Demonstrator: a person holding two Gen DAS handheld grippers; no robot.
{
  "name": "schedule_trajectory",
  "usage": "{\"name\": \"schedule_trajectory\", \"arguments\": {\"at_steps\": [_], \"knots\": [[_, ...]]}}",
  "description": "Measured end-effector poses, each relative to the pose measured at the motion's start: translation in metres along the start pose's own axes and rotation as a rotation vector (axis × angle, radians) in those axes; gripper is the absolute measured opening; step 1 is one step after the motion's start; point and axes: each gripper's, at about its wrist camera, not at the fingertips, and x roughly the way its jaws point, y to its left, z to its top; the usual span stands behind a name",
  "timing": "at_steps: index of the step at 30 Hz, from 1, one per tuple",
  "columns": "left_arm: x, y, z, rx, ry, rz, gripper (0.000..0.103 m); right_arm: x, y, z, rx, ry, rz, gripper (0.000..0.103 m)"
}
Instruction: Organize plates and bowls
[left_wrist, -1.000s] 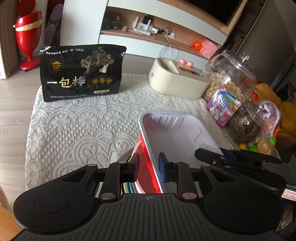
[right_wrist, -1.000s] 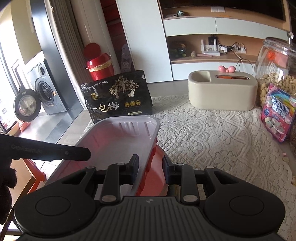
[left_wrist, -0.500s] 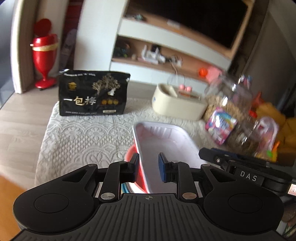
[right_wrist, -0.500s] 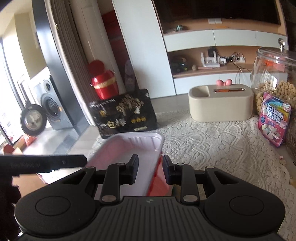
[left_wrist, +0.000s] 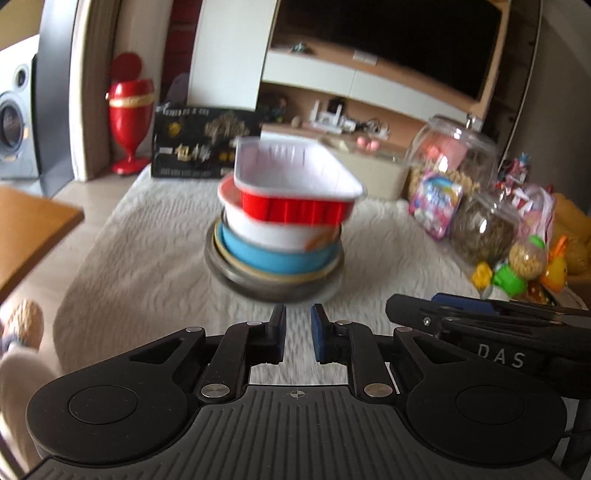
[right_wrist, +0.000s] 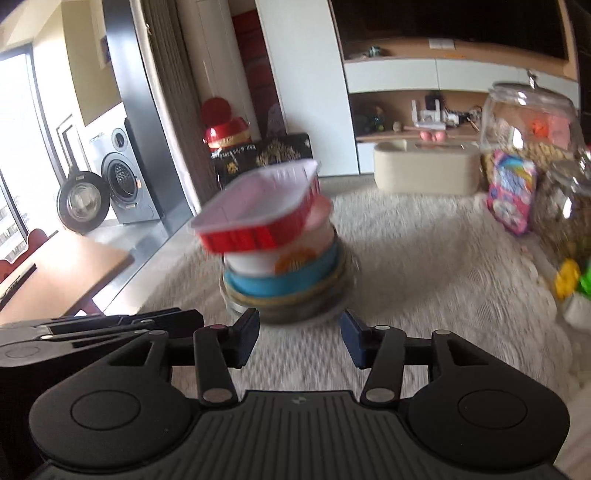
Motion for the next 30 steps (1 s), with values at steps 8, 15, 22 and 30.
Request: {"name": "schedule_trajectory", "arguments": {"at_steps": [8,15,22,30], "knots": [[-0.031,-0.020,-0.015,0.060,-0.086,0.063,0.015,-0.019,0.007,-0.017,-0.026,-0.020,-0.008,0.049],[-0.033,-0.020,-0.017,0.062,-0.072,0.058,0.016,-0.024,0.007,-0.022,-0.029,-0.003,0.008,0.051],[-0.030,-0.017,-0.019,0.052,-0.046,0.068,0.016,-0.024,0.007,-0.022,-0.025,0.002,0.004,0.051],[-0.030,-0.017,-0.020,0.050,-0.041,0.069,0.016,-0.022,0.009,-0.022,-0.031,0.009,0.003,0.051]]}}
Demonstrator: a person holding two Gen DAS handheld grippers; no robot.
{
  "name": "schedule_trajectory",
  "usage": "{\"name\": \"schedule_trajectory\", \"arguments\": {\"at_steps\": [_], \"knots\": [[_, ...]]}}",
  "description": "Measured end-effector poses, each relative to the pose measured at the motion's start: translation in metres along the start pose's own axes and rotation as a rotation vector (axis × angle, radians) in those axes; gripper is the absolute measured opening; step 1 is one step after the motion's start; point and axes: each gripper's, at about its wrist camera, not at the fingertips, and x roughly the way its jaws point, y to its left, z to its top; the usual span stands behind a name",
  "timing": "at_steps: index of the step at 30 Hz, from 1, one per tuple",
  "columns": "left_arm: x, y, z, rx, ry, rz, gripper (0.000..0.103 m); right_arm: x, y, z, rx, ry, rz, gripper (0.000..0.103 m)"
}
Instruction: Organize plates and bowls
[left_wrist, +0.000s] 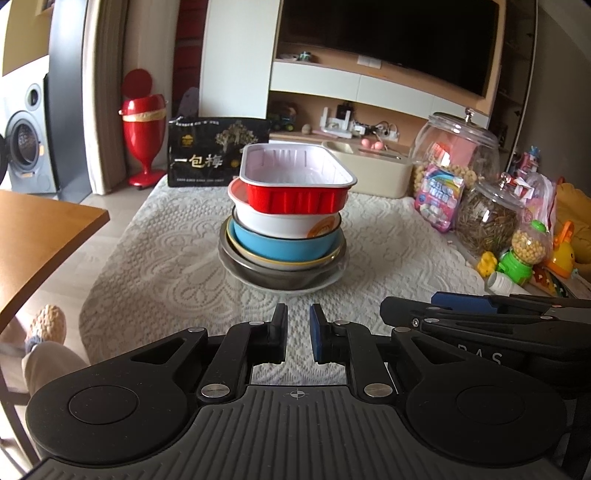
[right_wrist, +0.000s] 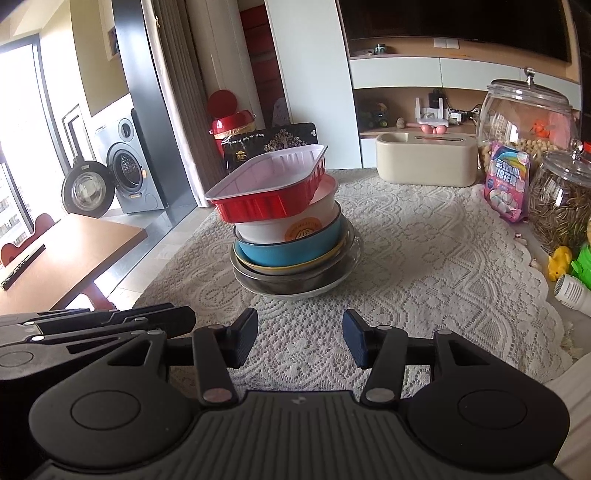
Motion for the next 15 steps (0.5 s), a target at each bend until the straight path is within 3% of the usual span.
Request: {"name": "schedule_trajectory", "arguments": {"at_steps": [15], "knots": [[0.0003,0.0002,-0.0010,-0.001,0.003,-0.001,0.016,-0.0001,0.0006,0.0000,0.000,-0.001,-0.001,0.051]]}}
